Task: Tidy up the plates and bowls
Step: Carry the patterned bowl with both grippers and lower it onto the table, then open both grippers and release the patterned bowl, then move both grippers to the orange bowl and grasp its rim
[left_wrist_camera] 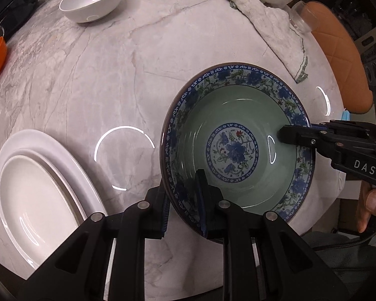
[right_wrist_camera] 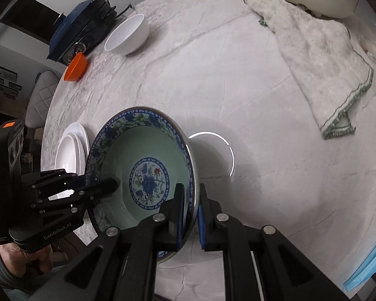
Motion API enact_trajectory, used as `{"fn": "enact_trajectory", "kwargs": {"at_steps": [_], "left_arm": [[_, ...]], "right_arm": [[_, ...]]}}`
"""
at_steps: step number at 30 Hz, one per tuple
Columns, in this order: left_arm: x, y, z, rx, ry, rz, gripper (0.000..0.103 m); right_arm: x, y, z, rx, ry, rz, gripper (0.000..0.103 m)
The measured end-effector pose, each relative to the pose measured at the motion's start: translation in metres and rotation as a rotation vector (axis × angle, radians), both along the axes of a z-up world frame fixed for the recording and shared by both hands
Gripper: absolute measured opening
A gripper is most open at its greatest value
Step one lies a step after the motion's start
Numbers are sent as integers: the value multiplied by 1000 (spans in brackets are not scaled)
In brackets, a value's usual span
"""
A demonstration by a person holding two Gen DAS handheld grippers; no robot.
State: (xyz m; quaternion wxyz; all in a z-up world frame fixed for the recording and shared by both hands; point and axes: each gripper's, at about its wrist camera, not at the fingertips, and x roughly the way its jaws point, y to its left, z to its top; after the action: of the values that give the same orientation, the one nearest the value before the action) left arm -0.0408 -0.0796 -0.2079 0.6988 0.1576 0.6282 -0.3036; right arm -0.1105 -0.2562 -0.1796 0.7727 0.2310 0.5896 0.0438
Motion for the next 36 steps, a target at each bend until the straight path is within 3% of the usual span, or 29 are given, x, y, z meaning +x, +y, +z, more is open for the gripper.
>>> {"fn": "enact_trajectory", "kwargs": {"at_steps": [12, 15, 16, 17, 18, 19, 20, 23, 24, 28, 32, 36], "left_arm": [[2, 7, -15, 7, -21, 1, 18], [2, 11, -14, -5, -11, 16, 20], [3, 12, -11, -22, -4, 28, 24], [4, 16, -5, -42, -9, 41, 29], [4, 22, 5, -60, -19, 55, 46], [4, 26, 17, -85, -29, 71, 66], [5, 33, 30, -128, -36, 93, 71], [12, 60, 66, -235, -65, 183, 76], [16, 72, 74, -255, -68, 225, 83], [38, 143, 93, -318, -80, 486, 102], [59, 232, 107, -321, -174, 754, 102], [87, 321, 110, -336, -205, 916, 102]], "right_arm": [[-15, 4, -22, 3, -11, 7, 12], [-17, 2, -23, 21, -14, 4, 17], [-18, 1, -21, 23, -23, -3, 22], [-20, -1, -18, 24, -35, -7, 39], [-22, -3, -12, 24, -53, -10, 56], [-25, -6, -5, 21, -77, -16, 63], [-27, -10, 2, 18, -103, -27, 69], [-33, -27, 20, 31, -180, -63, 76], [-33, -33, 25, 39, -199, -80, 80], [-29, -55, 30, 117, -225, -146, 85], [-12, -54, 34, 152, -215, -163, 85], [9, -33, 46, 168, -235, -140, 87]]}}
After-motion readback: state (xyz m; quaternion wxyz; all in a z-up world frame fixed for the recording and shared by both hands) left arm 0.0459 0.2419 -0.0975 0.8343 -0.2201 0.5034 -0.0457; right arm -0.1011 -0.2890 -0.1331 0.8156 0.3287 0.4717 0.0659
